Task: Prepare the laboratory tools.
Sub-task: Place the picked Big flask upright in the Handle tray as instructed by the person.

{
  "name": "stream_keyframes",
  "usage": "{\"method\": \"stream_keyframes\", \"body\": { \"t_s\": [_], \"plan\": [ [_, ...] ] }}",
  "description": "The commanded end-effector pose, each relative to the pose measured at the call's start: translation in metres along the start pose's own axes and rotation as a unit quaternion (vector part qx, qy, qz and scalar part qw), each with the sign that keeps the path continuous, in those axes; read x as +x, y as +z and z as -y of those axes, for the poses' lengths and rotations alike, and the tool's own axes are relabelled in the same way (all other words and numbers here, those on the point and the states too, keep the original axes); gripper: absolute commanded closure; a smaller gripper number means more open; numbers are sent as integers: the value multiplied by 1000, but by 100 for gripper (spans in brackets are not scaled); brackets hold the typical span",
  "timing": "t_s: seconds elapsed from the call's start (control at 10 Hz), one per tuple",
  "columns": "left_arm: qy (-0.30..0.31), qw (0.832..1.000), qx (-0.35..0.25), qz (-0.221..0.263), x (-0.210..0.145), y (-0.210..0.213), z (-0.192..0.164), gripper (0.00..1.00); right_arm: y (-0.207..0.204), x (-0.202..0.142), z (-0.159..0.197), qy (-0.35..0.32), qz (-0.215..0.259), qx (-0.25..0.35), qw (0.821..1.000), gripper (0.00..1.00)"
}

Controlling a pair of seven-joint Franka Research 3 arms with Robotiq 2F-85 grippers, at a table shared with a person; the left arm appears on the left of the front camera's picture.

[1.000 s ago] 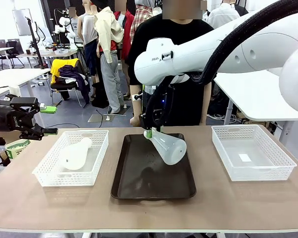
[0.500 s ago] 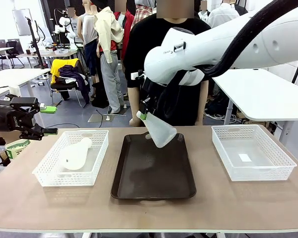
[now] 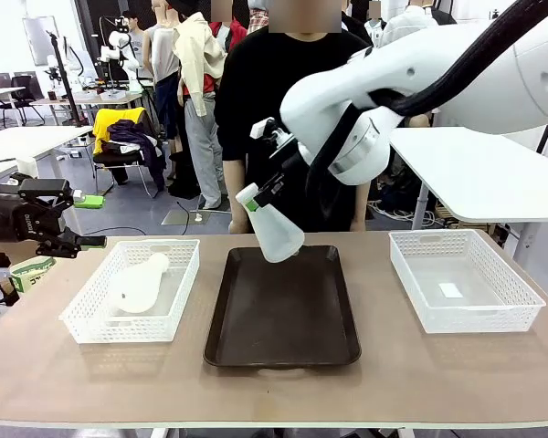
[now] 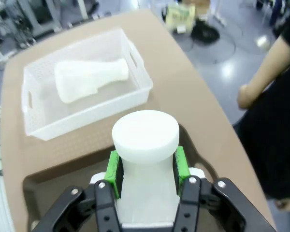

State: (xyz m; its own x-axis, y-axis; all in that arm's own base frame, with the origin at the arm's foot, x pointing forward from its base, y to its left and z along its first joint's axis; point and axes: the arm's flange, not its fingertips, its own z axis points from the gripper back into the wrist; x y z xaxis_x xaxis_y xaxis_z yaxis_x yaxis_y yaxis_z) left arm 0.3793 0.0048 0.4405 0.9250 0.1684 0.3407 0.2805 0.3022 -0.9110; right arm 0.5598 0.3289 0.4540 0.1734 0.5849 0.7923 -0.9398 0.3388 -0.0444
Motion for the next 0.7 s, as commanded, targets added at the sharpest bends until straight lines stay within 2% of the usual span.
{"method": "stream_keyframes", "body": {
  "t_s": [0.0,0.2,0.3,0.6],
  "plan": [
    [-8,1000,-12,8,0,0,-2,0,23,-43,-6,10,56,30,998,100],
    [-8,1000,-12,8,0,0,-2,0,20,-51,-1,-8,44,41,998,100],
    [-8,1000,-12,8,0,0,-2,0,8,-21,9,5,48,13,999,100],
    [-8,1000,-12,8,0,0,-2,0,8,-21,9,5,48,13,999,100]
  ]
}}
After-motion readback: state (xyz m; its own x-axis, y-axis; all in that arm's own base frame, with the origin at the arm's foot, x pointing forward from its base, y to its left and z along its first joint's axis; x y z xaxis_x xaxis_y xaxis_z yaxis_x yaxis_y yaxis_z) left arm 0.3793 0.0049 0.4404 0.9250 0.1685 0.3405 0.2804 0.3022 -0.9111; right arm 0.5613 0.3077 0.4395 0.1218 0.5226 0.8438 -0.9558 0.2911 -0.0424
